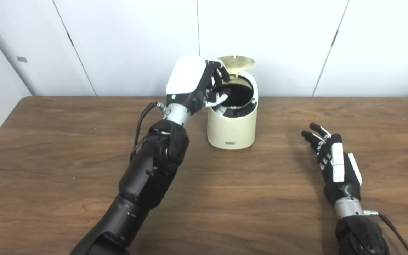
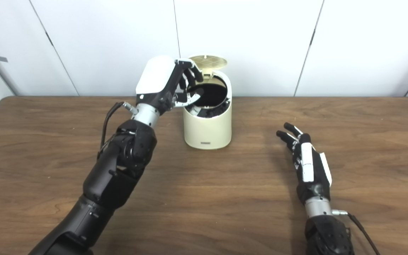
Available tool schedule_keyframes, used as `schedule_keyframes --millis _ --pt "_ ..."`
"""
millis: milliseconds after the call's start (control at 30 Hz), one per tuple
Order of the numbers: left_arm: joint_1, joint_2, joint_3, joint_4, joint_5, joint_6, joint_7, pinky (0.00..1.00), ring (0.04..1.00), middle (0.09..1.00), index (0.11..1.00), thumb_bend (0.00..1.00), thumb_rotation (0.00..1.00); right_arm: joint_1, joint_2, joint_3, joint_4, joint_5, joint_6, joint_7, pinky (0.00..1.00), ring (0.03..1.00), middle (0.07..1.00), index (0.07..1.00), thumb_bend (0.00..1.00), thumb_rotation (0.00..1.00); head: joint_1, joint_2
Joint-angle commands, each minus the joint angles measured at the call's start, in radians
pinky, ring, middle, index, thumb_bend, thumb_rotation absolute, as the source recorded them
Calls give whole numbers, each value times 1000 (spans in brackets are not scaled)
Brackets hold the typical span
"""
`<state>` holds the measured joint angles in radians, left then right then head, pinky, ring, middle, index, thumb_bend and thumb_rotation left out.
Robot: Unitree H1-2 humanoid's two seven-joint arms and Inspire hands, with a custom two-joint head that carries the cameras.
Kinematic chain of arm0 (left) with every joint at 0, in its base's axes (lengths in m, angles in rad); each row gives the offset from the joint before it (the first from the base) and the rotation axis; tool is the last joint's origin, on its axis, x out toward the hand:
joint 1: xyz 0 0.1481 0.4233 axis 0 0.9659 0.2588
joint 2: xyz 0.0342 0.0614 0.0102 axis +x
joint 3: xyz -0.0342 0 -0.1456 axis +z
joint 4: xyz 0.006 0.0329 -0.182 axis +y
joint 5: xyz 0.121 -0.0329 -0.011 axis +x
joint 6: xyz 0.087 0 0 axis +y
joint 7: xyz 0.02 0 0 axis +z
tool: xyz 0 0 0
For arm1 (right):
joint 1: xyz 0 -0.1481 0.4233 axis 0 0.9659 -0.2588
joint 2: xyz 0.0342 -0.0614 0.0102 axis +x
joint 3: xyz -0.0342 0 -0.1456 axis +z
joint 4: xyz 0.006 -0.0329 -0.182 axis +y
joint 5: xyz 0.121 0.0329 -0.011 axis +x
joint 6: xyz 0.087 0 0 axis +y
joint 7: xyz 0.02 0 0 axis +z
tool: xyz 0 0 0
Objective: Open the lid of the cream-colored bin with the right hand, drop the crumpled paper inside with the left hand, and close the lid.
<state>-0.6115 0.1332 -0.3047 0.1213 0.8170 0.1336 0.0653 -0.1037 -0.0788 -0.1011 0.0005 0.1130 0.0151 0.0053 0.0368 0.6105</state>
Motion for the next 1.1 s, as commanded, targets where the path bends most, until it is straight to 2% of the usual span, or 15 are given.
schedule_keyframes --millis 0,167,433,667,867,1067 --pt "-35 14 15 -51 -7 -36 28 287 383 475 518 468 0 -12 -6 -1 -6 -3 -16 5 951 860 772 816 588 1000 0 3" --pt "-17 33 27 -51 -50 -98 37 331 417 530 487 473 0 -10 -3 0 -11 2 -19 7 941 854 773 805 593 1000 -3 2" --pt "26 41 66 -83 -138 -154 24 367 425 523 467 475 0 -3 -5 -5 -8 10 -26 9 945 870 792 831 595 1000 4 -3" --pt "60 25 107 -122 -173 -150 33 412 451 510 470 479 0 -4 -3 -11 -1 26 -37 11 941 865 789 829 585 1000 12 1" --pt "91 38 128 -157 -165 -157 36 382 452 511 472 477 0 -5 -7 -10 -8 5 -30 -1 927 852 790 833 557 1000 15 -1" --pt "145 -6 207 -190 -247 -142 64 337 443 507 471 475 0 -14 -16 -16 10 19 -54 11 939 865 812 848 555 1000 16 6"
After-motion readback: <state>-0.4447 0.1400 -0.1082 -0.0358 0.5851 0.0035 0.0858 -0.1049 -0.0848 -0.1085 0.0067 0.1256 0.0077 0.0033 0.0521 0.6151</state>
